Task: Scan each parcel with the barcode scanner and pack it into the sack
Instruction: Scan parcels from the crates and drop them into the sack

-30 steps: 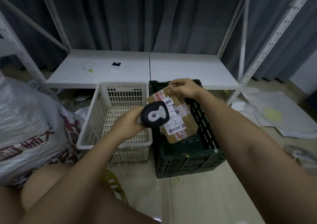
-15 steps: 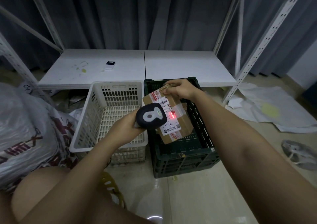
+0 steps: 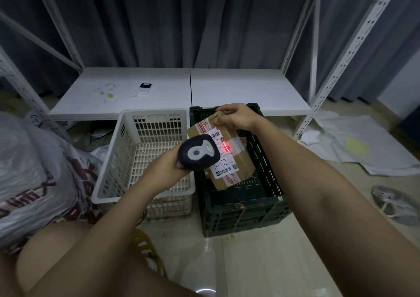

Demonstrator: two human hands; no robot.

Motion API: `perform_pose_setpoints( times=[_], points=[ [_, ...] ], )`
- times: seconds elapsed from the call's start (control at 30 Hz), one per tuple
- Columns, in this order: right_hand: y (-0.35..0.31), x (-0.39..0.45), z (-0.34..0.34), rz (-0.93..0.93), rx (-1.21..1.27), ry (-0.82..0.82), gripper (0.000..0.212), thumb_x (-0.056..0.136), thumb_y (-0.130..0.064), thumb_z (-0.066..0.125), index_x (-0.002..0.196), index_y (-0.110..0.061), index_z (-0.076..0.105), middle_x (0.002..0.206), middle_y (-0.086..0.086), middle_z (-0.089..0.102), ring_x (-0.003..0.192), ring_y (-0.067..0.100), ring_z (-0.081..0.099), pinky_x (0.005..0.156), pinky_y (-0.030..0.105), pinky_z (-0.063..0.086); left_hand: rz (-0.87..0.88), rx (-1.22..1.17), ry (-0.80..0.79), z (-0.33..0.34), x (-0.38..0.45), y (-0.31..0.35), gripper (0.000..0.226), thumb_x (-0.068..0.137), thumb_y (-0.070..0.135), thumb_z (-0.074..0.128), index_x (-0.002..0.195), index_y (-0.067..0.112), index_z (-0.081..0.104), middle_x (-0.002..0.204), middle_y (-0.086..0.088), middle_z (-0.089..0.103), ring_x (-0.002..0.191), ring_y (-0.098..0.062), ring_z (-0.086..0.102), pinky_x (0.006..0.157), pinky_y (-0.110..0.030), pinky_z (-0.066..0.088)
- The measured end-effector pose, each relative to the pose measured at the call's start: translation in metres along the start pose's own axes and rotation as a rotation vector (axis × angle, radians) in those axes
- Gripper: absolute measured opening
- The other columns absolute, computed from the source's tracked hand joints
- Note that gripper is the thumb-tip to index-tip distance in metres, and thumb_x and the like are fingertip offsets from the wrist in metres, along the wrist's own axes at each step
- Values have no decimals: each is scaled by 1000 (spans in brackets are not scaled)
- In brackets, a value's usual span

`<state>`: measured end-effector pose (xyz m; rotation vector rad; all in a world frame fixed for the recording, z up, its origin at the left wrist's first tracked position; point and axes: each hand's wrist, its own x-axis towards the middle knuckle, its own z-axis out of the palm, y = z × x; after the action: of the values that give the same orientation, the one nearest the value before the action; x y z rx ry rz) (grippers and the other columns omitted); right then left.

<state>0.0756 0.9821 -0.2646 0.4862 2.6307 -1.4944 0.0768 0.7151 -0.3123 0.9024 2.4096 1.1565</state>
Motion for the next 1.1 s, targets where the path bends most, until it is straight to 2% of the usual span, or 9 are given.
perform_pose_setpoints(
  times=[0.1, 0.23, 0.33, 0.47, 0.63, 0.73, 0.83, 0.97, 1.1],
  points=[
    [-2, -1, 0, 0, -3, 0, 51, 83, -22, 72, 132, -20, 55, 127, 9, 55, 109, 24, 57, 90, 37, 51, -2, 4, 13, 0, 0, 0, 60, 83, 32, 69, 137, 39, 44, 130, 5, 59, 116, -22, 57, 94, -48, 50],
    [-5, -3, 0, -6, -6, 2, 50, 83, -23, 72, 130, -20, 56, 125, 9, 57, 109, 25, 58, 96, 43, 51, -4, 1, 23, -2, -2, 2, 61, 78, 39, 68, 135, 40, 47, 128, 7, 61, 115, -20, 58, 94, -47, 50],
    [-11, -5, 0, -19, 25, 17, 49, 82, -24, 73, 128, -20, 58, 125, 8, 58, 109, 25, 59, 94, 42, 51, 31, -42, 42, -5, -3, 3, 55, 83, 24, 73, 131, 40, 50, 126, 10, 60, 117, -17, 56, 97, -46, 49],
    [-31, -10, 2, -99, 68, 54, 43, 81, -28, 74, 122, -25, 58, 125, 7, 59, 106, 24, 61, 92, 40, 53, 41, -122, 119, -20, -8, 12, 54, 83, 17, 73, 124, 43, 48, 119, 18, 56, 118, -14, 54, 99, -41, 47],
    [-79, -28, 12, -292, 166, 167, 43, 81, -26, 76, 121, -26, 60, 124, 4, 56, 107, 20, 59, 88, 36, 55, 94, -205, 367, -58, -25, 42, 54, 85, 12, 70, 132, 27, 50, 121, 15, 54, 116, -7, 50, 95, -27, 41],
    [-126, -47, 19, -438, 240, 280, 44, 80, -24, 78, 120, -25, 60, 120, -1, 57, 107, 18, 57, 81, 28, 54, 126, -263, 534, -92, -44, 63, 48, 85, 9, 71, 122, 31, 51, 111, 22, 57, 106, 0, 53, 89, -17, 42],
    [-181, -76, 33, -607, 306, 320, 44, 79, -20, 79, 117, -26, 58, 111, -8, 58, 104, 13, 57, 83, 29, 55, 139, -297, 689, -127, -70, 81, 48, 85, 13, 71, 129, 22, 52, 119, 15, 56, 109, -2, 52, 87, -16, 41],
    [-253, -116, 60, -817, 385, 293, 41, 81, -16, 77, 114, -27, 55, 109, -13, 58, 106, 12, 58, 88, 33, 55, 192, -353, 888, -171, -115, 108, 47, 85, 4, 69, 127, 16, 51, 110, 12, 55, 103, -2, 51, 68, 4, 38],
    [-312, -142, 99, -902, 498, 283, 41, 80, -21, 78, 114, -27, 56, 111, -12, 58, 109, 19, 59, 89, 39, 56, 189, -295, 1013, -213, -165, 118, 52, 85, 8, 70, 131, 14, 49, 112, 7, 54, 105, -8, 50, 75, -13, 41]
  ],
)
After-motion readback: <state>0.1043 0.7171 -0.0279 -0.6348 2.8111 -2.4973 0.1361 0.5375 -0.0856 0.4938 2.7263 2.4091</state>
